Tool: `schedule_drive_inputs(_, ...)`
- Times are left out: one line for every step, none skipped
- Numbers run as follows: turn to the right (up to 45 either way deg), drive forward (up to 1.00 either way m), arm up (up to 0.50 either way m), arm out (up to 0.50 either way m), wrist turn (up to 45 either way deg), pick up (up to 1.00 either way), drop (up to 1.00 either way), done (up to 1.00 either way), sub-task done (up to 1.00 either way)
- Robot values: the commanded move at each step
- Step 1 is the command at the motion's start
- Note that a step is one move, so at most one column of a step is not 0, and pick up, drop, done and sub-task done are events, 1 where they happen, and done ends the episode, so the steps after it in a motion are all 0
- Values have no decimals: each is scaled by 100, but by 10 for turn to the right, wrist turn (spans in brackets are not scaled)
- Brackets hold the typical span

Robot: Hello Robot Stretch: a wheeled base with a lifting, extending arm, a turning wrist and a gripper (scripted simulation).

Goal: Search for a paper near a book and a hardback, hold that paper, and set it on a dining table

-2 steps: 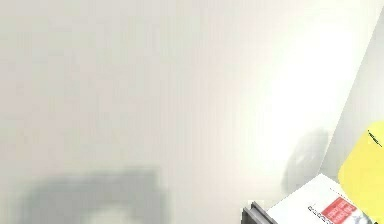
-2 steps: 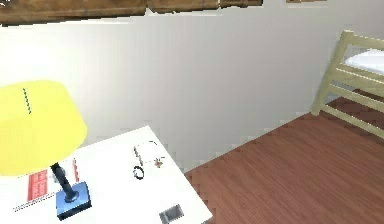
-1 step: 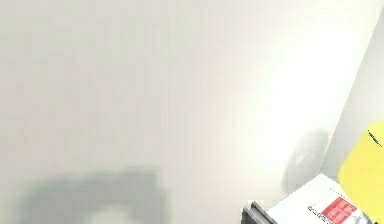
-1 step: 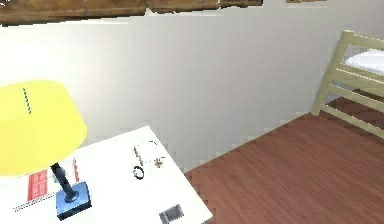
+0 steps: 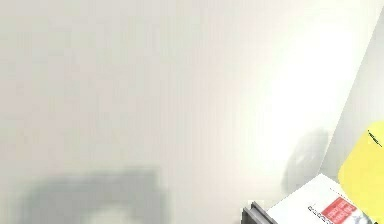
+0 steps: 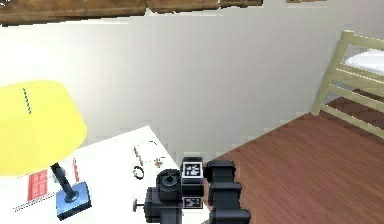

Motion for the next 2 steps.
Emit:
schedule_drive_inputs(0,0,0,0,450,0,0,0,0)
schedule_drive_inputs(0,0,0,0,450,0,0,0,0)
